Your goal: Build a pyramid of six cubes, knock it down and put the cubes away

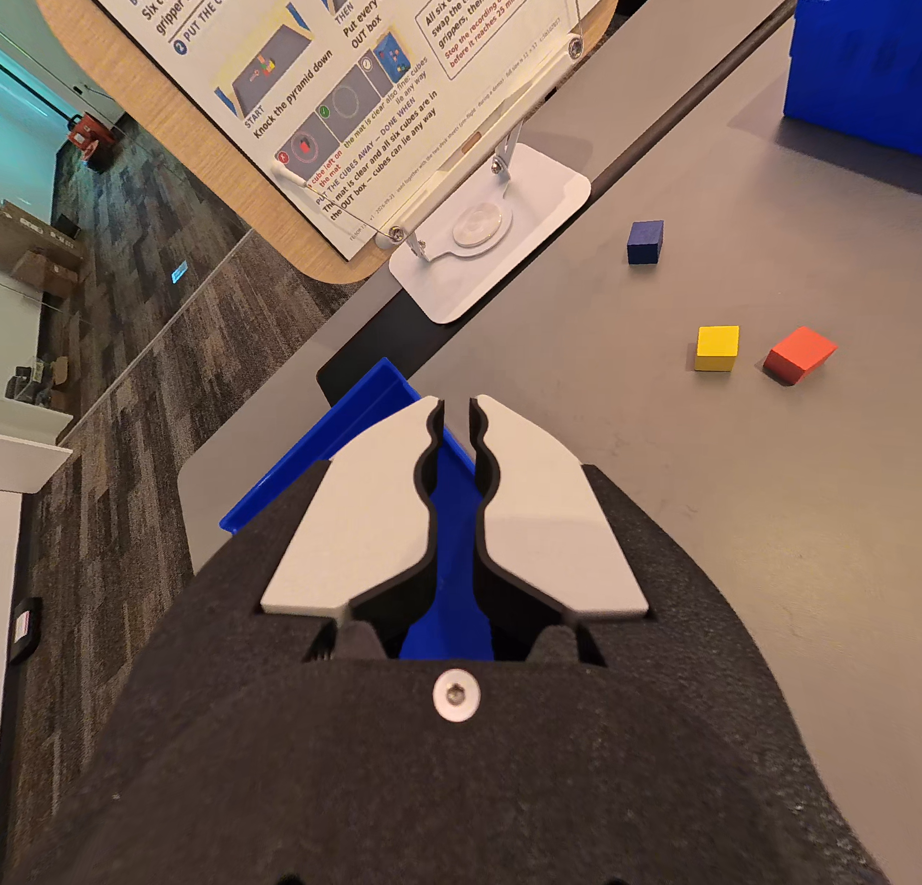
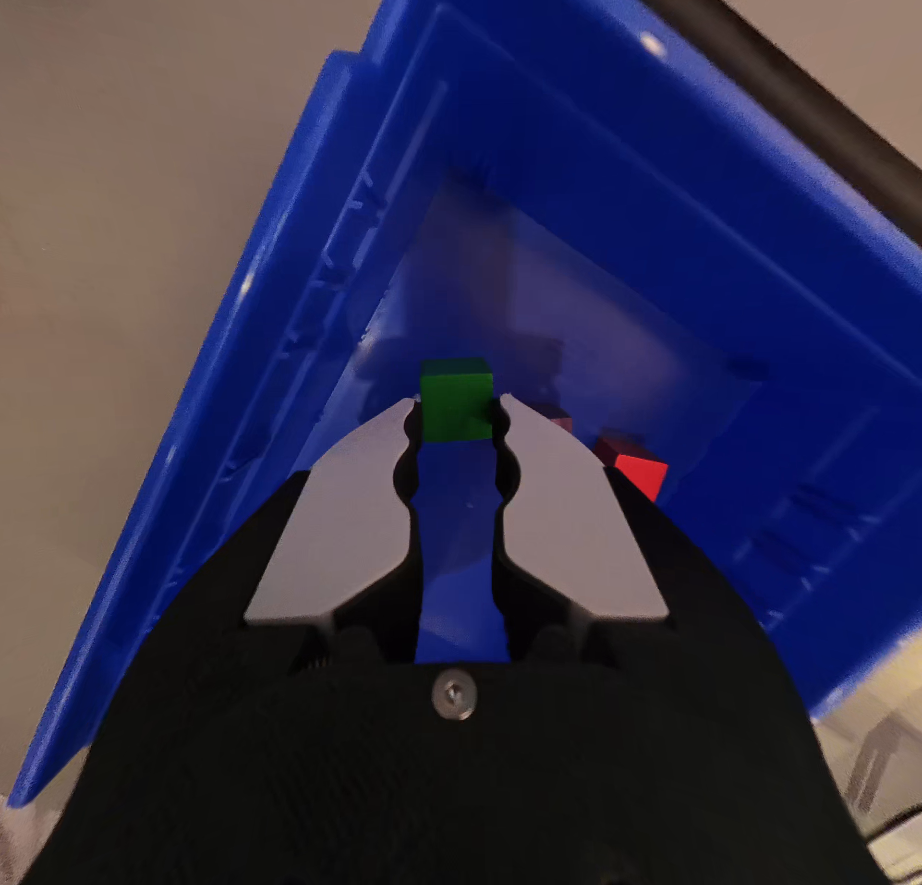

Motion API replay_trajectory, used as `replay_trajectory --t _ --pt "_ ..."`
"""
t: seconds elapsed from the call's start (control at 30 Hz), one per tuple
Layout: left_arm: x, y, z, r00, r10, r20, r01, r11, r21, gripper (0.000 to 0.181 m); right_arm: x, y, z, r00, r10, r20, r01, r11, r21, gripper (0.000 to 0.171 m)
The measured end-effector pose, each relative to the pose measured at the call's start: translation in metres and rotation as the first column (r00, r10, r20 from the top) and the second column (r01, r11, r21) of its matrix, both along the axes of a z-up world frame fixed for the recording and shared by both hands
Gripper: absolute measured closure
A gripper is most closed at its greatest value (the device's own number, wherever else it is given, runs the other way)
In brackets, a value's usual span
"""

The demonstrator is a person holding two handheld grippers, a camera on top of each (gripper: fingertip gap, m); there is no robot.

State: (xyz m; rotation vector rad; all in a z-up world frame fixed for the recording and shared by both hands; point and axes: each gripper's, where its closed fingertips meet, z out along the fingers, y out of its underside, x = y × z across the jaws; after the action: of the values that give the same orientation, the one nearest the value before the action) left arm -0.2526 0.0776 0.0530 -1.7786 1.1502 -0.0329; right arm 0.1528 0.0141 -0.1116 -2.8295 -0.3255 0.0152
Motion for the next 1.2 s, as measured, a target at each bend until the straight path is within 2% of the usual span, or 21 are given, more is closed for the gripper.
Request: replay_trajectory --t 0.27,0.4,0.43,0.47,0.53,0.63,0.7,0.77,0.83,0.9,0.97,1.07,1.2 --pt "0.001 0.000 -0.003 1.000 -0.005 -0.010 0.005 1.000 -0.010 0.172 0.001 0.000 -0.026 1.000 -0.006 0.027 0.009 0.995 -0.103 0.143" --pt "0.000 0.000 -0.003 1.000 -0.004 -0.011 0.004 1.000 -0.011 0.172 0.007 0.004 -0.028 0.998 -0.020 0.064 0.026 0.995 -0.093 0.142" --pt "-0.001 0.000 -0.003 1.000 -0.002 -0.012 0.002 1.000 -0.011 0.172 0.007 0.005 -0.026 0.998 -0.025 0.059 0.030 0.996 -0.086 0.137" --pt "-0.002 0.000 -0.003 1.000 -0.001 -0.012 0.001 1.000 -0.011 0.172 0.007 0.005 -0.021 0.998 -0.025 0.051 0.029 0.997 -0.076 0.131" --pt "-0.004 0.001 -0.001 1.000 0.003 -0.007 -0.003 1.000 -0.010 0.172 0.007 0.009 0.003 0.998 -0.031 0.051 0.031 1.000 0.002 0.130" --pt "-0.006 0.002 0.000 1.000 0.013 0.004 -0.013 1.000 -0.011 0.172 -0.011 0.019 0.068 0.996 0.003 0.086 -0.023 0.972 0.232 0.130" --pt "-0.008 0.005 -0.001 1.000 0.020 -0.003 -0.020 1.000 -0.012 0.172 -0.051 0.022 0.109 0.984 0.124 0.129 -0.164 0.914 0.370 0.131" --pt "-0.008 0.006 -0.003 1.000 0.024 -0.014 -0.024 1.000 -0.015 0.172 -0.109 0.018 0.120 0.937 0.316 0.150 -0.350 0.848 0.398 0.131" --pt "-0.007 0.007 -0.005 0.999 0.025 -0.021 -0.026 0.999 -0.019 0.172 -0.167 0.004 0.099 0.844 0.523 0.117 -0.530 0.781 0.330 0.128" --pt "-0.007 0.006 -0.007 0.999 0.026 -0.031 -0.027 0.999 -0.021 0.172 -0.217 -0.012 0.065 0.684 0.722 0.104 -0.716 0.639 0.280 0.129" --pt "-0.007 0.004 -0.007 0.999 0.021 -0.037 -0.022 1.000 -0.020 0.172 -0.246 -0.027 0.030 0.544 0.829 0.125 -0.829 0.509 0.233 0.132" --pt "-0.006 0.002 -0.006 0.999 0.015 -0.036 -0.016 1.000 -0.020 0.172 -0.254 -0.026 -0.006 0.531 0.832 0.162 -0.847 0.514 0.138 0.132" --pt "-0.006 0.003 -0.007 0.999 0.012 -0.036 -0.013 1.000 -0.023 0.172 -0.251 -0.018 -0.026 0.557 0.816 0.157 -0.831 0.550 0.088 0.132"
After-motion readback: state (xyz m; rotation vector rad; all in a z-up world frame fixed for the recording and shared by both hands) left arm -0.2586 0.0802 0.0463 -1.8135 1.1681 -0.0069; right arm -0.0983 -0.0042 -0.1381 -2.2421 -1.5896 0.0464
